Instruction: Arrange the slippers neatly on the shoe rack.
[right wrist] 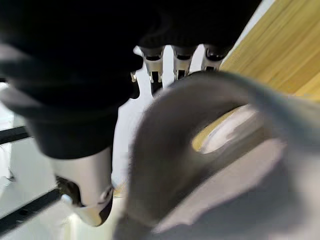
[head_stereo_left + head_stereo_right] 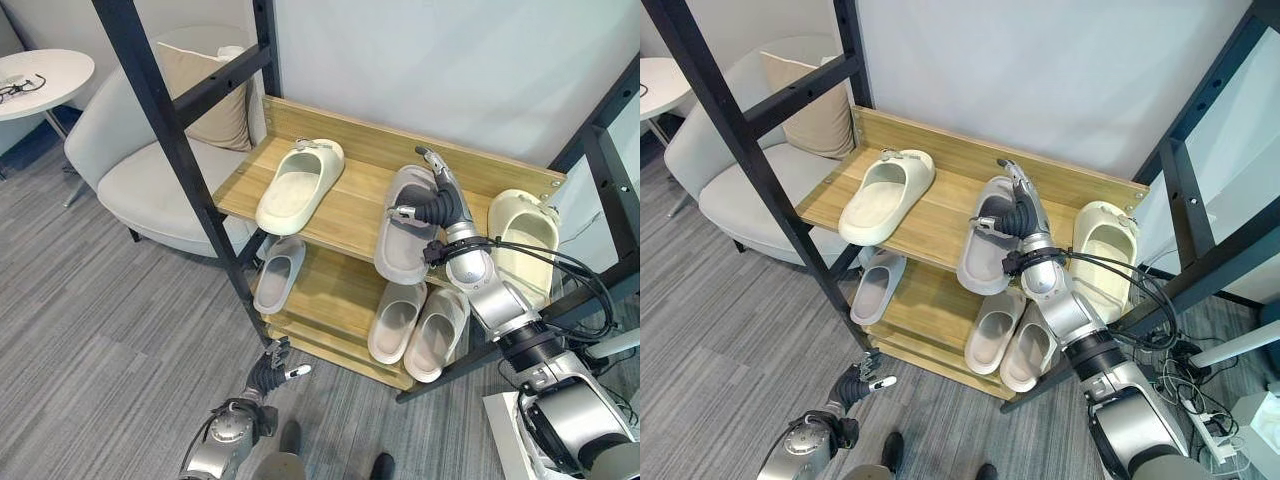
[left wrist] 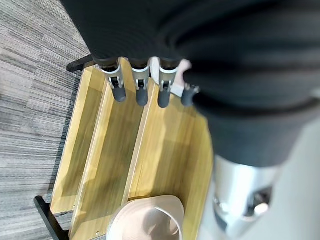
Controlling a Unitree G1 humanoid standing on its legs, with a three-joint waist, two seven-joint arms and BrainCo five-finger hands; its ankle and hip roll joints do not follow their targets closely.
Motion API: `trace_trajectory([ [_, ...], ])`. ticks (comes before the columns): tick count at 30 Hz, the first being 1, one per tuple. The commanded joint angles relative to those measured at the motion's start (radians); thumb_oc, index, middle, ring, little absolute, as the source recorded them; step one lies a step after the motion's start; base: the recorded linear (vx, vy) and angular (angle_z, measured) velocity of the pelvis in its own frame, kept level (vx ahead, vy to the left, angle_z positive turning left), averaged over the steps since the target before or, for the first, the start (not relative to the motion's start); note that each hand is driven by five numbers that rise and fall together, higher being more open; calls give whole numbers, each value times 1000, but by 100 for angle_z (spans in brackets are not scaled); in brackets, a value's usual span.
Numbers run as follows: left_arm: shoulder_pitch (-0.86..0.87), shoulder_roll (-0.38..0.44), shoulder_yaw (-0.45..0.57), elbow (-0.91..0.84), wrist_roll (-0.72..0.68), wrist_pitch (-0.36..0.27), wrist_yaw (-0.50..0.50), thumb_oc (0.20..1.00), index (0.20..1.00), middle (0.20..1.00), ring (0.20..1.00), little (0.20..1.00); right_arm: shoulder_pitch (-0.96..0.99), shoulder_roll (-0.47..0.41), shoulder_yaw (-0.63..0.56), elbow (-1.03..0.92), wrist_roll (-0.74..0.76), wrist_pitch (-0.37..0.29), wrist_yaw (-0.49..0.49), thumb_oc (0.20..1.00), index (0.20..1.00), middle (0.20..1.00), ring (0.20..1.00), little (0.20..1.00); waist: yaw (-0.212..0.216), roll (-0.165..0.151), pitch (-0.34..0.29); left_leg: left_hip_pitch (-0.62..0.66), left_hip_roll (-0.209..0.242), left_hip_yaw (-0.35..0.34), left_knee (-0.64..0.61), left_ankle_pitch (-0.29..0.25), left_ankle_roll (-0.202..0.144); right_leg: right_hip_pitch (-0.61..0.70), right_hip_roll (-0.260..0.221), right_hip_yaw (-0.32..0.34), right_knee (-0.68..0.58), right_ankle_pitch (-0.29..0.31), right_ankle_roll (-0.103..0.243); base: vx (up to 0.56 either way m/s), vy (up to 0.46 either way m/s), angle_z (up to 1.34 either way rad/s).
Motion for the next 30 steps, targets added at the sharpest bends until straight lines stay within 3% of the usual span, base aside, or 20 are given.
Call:
trace_trajectory([
  [1, -84, 18, -15, -17, -2, -49, 5, 1000, 1000, 1000, 1000, 1000, -167, -59, 19, 50, -95, 22, -54, 1000, 1000, 1000, 1000, 1000, 33, -32, 27, 74, -42, 8, -2, -146, 34, 13, 4, 29, 81, -106, 37, -22, 17, 6],
  [6, -106, 25, -19, -14, 1, -47, 13, 1000, 1000, 1000, 1000, 1000, -263, -84, 26, 195, -221, 116, -106, 1000, 1000, 1000, 1000, 1000, 32, -33, 39, 64, -45, 3, -2, -146, 37, 3, 3, 30, 87, -106, 38, -10, 7, 2],
  [10, -111, 26, -25, -12, 0, -47, 14, 1000, 1000, 1000, 1000, 1000, -290, -63, 21, 256, -196, 127, -120, 1000, 1000, 1000, 1000, 1000, 30, -29, 44, 61, -45, 1, -2, -145, 39, -3, 1, 31, 92, -106, 37, -5, 5, 2],
  [12, -108, 25, -29, -15, -3, -46, 15, 1000, 1000, 1000, 1000, 1000, -295, -50, 26, 288, -180, 128, -118, 200, 200, 200, 200, 200, 31, -27, 45, 62, -46, 0, -2, -145, 39, -4, 1, 31, 93, -106, 36, 0, 0, 0],
  [18, -112, 25, -33, -22, -6, -39, 26, 1000, 1000, 1000, 1000, 1000, -312, -15, 32, 296, -95, 120, -113, 200, 200, 200, 200, 200, 24, -21, 46, 60, -48, 1, -2, -145, 36, -6, 3, 33, 89, -104, 32, 0, 0, 0],
  [22, -114, 16, 3, -16, 20, -19, 58, 1000, 1000, 1000, 1000, 1000, -181, 9, -50, -73, -19, 54, -163, 200, 200, 200, 200, 200, -2, -13, 45, 68, -46, 7, -2, -150, 36, -10, 3, 40, 97, -111, 31, 4, -2, 1],
  [23, -113, 16, 1, -16, 21, -19, 58, 1000, 1000, 1000, 1000, 1000, -170, 9, -54, -85, -21, 58, -160, 200, 200, 200, 200, 200, -1, -14, 44, 69, -46, 7, -2, -150, 36, -9, 3, 39, 98, -112, 31, 0, 0, 0],
  [28, -95, 11, 33, -36, 37, -21, 79, 1000, 1000, 1000, 1000, 1000, 4, 61, -163, -470, 12, -88, -173, 200, 200, 200, 200, 200, -22, -2, 42, 85, -43, 19, -2, -155, 38, -9, 3, 50, 106, -122, 30, 11, -7, 3],
  [29, -89, 12, 41, -55, 26, -28, 82, 1000, 1000, 1000, 1000, 1000, 51, 105, -161, -573, 112, -163, -125, 200, 200, 200, 200, 200, -25, 2, 47, 86, -41, 24, 0, -155, 38, -12, 2, 52, 111, -125, 29, -20, -15, -9],
  [30, -89, 10, 42, -62, 23, -33, 82, 1000, 1000, 1000, 1000, 1000, 65, 121, -146, -602, 149, -192, -100, 200, 200, 200, 200, 200, -27, 4, 52, 86, -40, 26, 3, -154, 39, -13, 2, 52, 114, -128, 28, -32, -24, -22],
])
